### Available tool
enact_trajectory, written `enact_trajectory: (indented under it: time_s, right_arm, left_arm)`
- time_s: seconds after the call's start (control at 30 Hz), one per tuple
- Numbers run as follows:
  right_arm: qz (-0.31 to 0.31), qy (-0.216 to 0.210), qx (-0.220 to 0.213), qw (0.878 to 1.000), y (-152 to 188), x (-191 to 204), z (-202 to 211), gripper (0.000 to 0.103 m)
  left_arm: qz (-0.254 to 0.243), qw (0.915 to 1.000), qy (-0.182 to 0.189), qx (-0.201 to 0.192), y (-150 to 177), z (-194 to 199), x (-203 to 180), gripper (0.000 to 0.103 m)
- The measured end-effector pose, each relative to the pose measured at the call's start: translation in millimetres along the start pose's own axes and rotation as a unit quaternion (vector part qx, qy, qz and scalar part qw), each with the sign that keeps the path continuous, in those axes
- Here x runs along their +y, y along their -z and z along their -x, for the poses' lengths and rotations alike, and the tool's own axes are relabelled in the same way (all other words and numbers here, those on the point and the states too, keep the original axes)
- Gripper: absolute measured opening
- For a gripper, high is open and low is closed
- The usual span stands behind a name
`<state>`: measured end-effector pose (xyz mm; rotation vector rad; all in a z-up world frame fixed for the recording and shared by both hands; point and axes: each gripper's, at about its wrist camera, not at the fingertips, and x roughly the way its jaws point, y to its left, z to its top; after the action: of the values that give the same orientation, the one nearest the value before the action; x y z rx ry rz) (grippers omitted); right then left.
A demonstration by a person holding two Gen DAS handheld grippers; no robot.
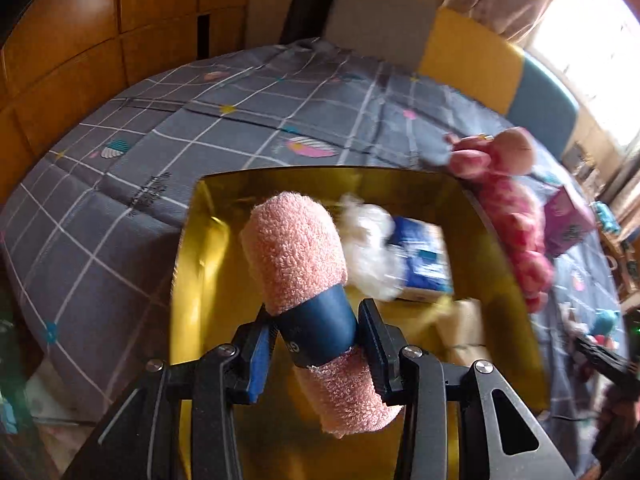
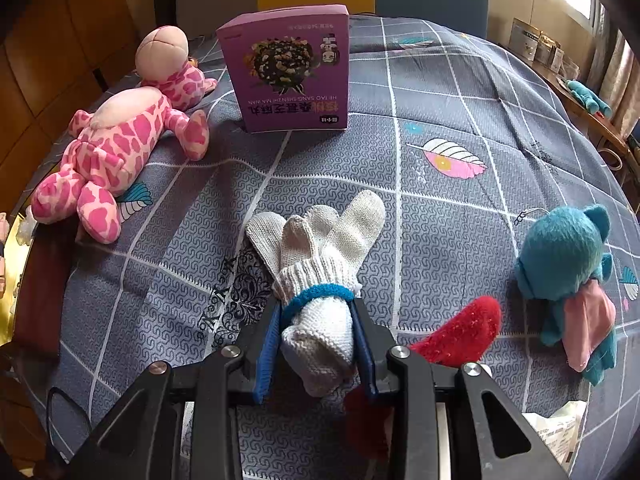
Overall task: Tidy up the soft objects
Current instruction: 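Carry the towel roll into the gold tray with the left tool while the right tool holds the glove, then carry the white glove over the gold tray and open the right tool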
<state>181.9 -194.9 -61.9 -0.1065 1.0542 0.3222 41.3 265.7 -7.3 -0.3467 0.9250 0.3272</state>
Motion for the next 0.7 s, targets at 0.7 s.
enact_trajectory:
  time_s: [0.7]
  right_arm:
    - [0.003, 0.004, -0.002, 1.0, 0.2, 0.6, 0.1, 0.034]
  left_arm:
    - [-0.024, 0.9979, -0.059, -0.01, -22.8, -35.0, -11.7, 0.056]
